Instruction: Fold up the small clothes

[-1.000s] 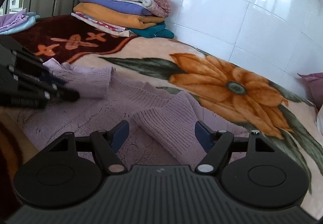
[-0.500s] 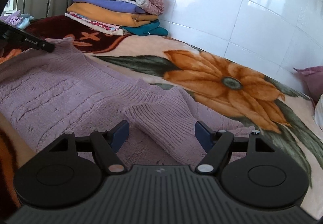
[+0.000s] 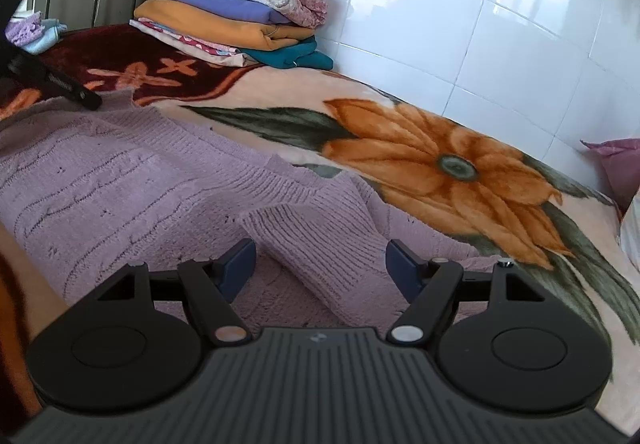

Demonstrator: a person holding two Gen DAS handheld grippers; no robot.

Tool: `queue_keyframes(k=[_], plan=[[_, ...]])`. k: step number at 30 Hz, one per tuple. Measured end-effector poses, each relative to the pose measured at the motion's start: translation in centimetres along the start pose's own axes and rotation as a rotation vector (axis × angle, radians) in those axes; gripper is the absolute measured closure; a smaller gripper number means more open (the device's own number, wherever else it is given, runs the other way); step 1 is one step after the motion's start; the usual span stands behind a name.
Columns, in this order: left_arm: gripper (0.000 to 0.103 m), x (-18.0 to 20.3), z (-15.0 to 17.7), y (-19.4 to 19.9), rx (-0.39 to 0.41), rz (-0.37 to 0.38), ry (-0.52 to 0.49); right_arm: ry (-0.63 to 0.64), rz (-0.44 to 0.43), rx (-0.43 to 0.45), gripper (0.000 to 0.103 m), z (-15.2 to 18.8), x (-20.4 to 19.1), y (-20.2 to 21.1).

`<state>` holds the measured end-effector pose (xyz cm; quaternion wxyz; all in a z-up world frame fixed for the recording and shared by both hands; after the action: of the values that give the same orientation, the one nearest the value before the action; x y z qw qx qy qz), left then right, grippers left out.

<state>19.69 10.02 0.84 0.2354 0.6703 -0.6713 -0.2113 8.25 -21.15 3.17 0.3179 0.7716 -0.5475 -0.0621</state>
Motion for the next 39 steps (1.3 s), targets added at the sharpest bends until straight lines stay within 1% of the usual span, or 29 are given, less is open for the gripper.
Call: queue_keyframes(k=[1,3,4,6,7,8,9,10,11,13,15,19,22,26,28,30,33,34,36,37,38,39], plan=[[0.087,0.0,-0.1,0.3,0.002,0.008,0.006,0.003,0.007,-0.003,0.028,0.1,0.0,-0.1],[0.087,0.2,-0.2,1.0,0.012,0.029,0.004,0.011,0.014,-0.012,0.037,0.3,0.0,-0.3],[0.087,0.4,-0.3,1.4,0.018,0.039,-0.002,0.012,0.010,-0.019,0.046,0.4,0.0,-0.4],[0.087,1.0,-0.4,1.9,0.026,0.077,-0.027,0.013,0.004,-0.021,0.058,0.4,-0.2,-0.3],[0.087,1.3,-0.4,2.0,0.031,0.100,-0.040,0.018,0.022,-0.022,0.073,0.4,-0.2,-0.3],[0.087,1.6,-0.3,2.2,0.036,0.119,-0.049,0.020,0.041,-0.021,0.083,0.4,-0.1,-0.2],[0.087,2.1,-0.2,2.4,0.039,0.142,-0.058,0.013,0.054,-0.015,0.086,0.3,0.1,0.0],[0.087,2.4,-0.1,2.5,0.042,0.161,-0.064,-0.005,0.066,-0.006,0.092,0.2,0.4,0.2],[0.087,2.7,0.1,2.5,0.042,0.178,-0.069,-0.027,0.081,0.007,0.093,-0.1,0.9,0.5],[0.087,3.3,0.4,2.4,0.037,0.194,-0.085,-0.066,0.127,0.043,0.094,-0.8,2.3,1.2],[0.087,3.5,0.7,1.8,0.024,0.188,-0.097,-0.099,0.176,0.065,0.094,-1.4,3.9,1.6],[0.087,2.9,1.1,0.7,-0.009,0.163,-0.081,-0.208,0.233,0.047,0.095,-1.6,8.1,1.4],[0.087,2.1,1.1,0.2,-0.027,0.156,-0.051,-0.231,0.276,0.004,0.095,-1.0,10.2,0.2],[0.087,1.4,1.1,-0.3,-0.045,0.137,-0.024,-0.202,0.309,-0.082,0.095,0.4,11.4,-2.8],[0.087,1.2,1.2,-0.5,-0.054,0.127,-0.018,-0.202,0.318,-0.137,0.095,1.3,11.9,-4.5],[0.087,1.2,1.3,-0.6,-0.060,0.123,-0.020,-0.228,0.315,-0.182,0.094,2.4,12.3,-5.9],[0.087,1.2,1.3,-0.6,-0.060,0.120,-0.026,-0.275,0.310,-0.199,0.093,2.7,12.8,-6.5],[0.087,1.2,1.3,-0.6,-0.060,0.119,-0.026,-0.288,0.306,-0.203,0.092,2.6,12.9,-6.4],[0.087,1.3,1.3,-0.5,-0.059,0.119,-0.025,-0.324,0.298,-0.193,0.086,2.3,13.4,-5.8],[0.087,1.3,1.3,-0.5,-0.059,0.119,-0.027,-0.348,0.295,-0.184,0.079,2.2,13.6,-5.3],[0.087,1.3,1.3,-0.3,-0.056,0.121,-0.029,-0.378,0.290,-0.174,0.069,2.1,13.9,-4.5],[0.087,1.4,1.2,-0.1,-0.054,0.125,-0.032,-0.400,0.290,-0.166,0.067,2.1,14.1,-3.8]])
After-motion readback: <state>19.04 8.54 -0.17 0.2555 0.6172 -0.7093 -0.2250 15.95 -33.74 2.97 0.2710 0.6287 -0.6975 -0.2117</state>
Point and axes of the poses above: each gripper's, at about its wrist camera, not at the fingertips, and y roughly against the way its jaws point, x to its right, z to its underside, the point moved 6 cm from there along -y, roughly the way its jaws point, and after that the axes turned 3 degrees about y, right-handed, at the moved point
